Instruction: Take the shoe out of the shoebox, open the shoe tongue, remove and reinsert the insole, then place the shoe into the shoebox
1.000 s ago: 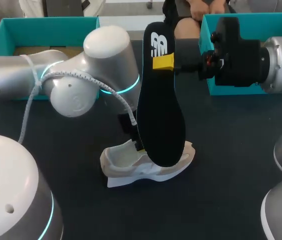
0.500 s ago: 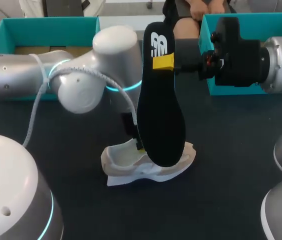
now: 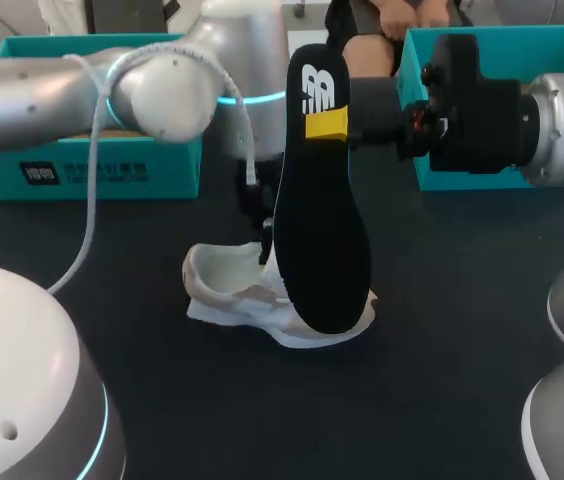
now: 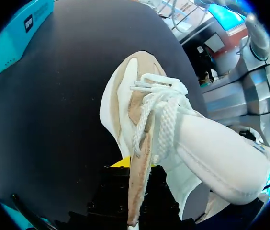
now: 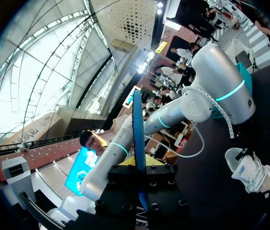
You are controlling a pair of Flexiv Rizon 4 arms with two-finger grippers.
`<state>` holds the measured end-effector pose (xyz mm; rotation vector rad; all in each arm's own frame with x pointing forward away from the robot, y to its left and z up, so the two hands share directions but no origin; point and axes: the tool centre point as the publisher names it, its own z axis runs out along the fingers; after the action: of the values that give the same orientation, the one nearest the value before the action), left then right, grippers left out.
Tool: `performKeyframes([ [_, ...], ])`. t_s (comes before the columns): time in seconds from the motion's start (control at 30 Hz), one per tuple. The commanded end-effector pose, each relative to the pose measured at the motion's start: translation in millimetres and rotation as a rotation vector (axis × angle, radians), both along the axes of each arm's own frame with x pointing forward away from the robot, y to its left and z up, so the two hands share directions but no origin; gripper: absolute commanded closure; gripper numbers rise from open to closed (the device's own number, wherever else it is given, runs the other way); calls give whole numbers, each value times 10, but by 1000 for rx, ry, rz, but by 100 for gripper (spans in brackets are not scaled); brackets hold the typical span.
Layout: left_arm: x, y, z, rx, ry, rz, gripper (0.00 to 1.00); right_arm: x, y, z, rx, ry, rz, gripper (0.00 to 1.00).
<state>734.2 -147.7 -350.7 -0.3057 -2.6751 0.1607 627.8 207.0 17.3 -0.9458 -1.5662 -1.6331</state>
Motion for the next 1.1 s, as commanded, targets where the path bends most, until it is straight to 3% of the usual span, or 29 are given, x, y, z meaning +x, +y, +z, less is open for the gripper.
performKeyframes([
  [0.03,102,-13,87,-36,318,-431,100,-3,28,0,-3,2,-3,100],
  [0.6,119,-22,75,-52,294,-416,100,-3,28,0,-3,2,-3,100],
  [0.9,172,-147,85,-20,85,-694,100,-3,28,0,-3,2,-3,100],
  [1.1,174,-207,116,-35,34,-914,100,-3,28,0,-3,2,-3,100],
])
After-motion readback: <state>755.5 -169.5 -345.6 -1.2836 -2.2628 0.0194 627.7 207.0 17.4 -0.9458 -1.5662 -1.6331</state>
